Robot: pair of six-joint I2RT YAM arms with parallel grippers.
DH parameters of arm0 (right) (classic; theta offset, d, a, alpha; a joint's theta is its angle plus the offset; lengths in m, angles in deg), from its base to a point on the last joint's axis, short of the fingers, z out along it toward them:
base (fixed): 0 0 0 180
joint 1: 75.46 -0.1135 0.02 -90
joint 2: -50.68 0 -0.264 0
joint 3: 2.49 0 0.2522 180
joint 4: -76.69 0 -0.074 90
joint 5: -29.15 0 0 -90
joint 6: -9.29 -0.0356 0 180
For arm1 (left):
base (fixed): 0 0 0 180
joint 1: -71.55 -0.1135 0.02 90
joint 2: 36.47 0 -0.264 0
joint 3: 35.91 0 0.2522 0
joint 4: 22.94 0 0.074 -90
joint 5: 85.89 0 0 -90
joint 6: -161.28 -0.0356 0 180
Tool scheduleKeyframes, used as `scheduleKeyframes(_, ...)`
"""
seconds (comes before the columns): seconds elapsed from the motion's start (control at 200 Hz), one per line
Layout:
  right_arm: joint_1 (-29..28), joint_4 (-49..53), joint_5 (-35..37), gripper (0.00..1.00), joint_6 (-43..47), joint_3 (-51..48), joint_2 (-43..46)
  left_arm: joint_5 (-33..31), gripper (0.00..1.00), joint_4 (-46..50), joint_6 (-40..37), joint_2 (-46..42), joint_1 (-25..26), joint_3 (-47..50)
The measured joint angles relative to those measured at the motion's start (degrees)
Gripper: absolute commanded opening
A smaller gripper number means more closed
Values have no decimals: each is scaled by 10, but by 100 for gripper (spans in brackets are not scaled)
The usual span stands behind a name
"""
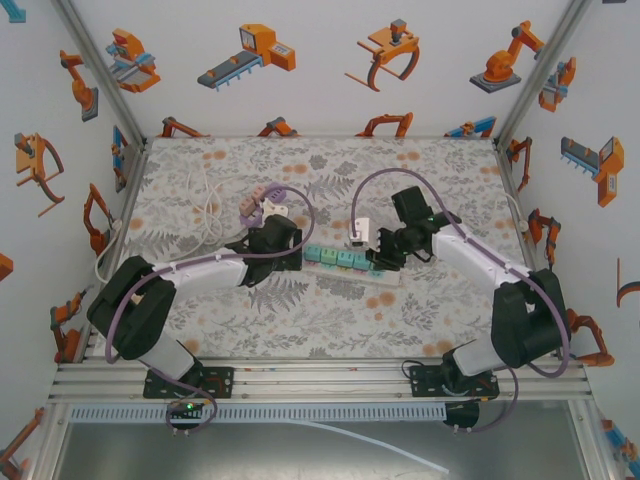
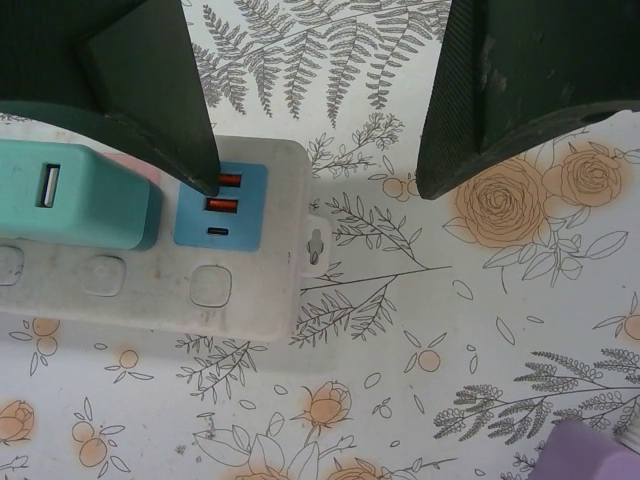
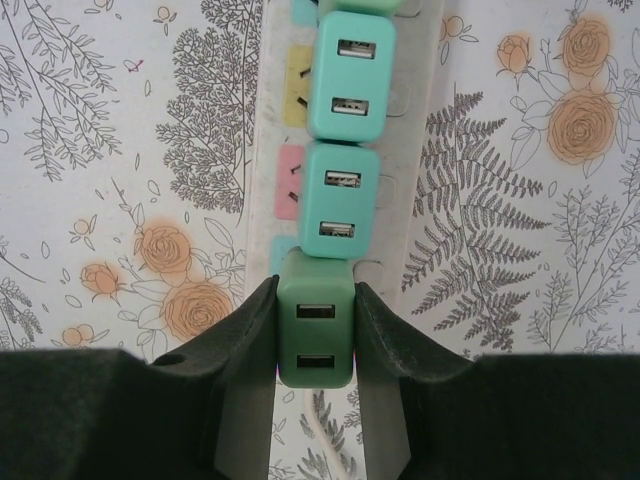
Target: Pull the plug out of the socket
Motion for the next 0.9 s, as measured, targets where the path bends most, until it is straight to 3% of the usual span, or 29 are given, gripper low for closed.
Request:
scheduleKeyframes(0.28,-14,1,27,13,-15,3,11,-14,73,0,2,-1,6,0)
scheduleKeyframes(0.496,-15,-55,24,14,-120,-9,94,-7,76,9,0,-24,5,15)
scheduleKeyframes(0.596,-15,-103,31,14,-237,-21,137,10,80,31,-10,-48,5,24)
scheduleKeyframes(0.761,-15,-152,75,13,-514,-27,189,50,87,54,-31,-122,5,30)
scheduleKeyframes(0.901,-15,-160,96,13,-736,-57,237,133,95,22,-60,-228,5,50)
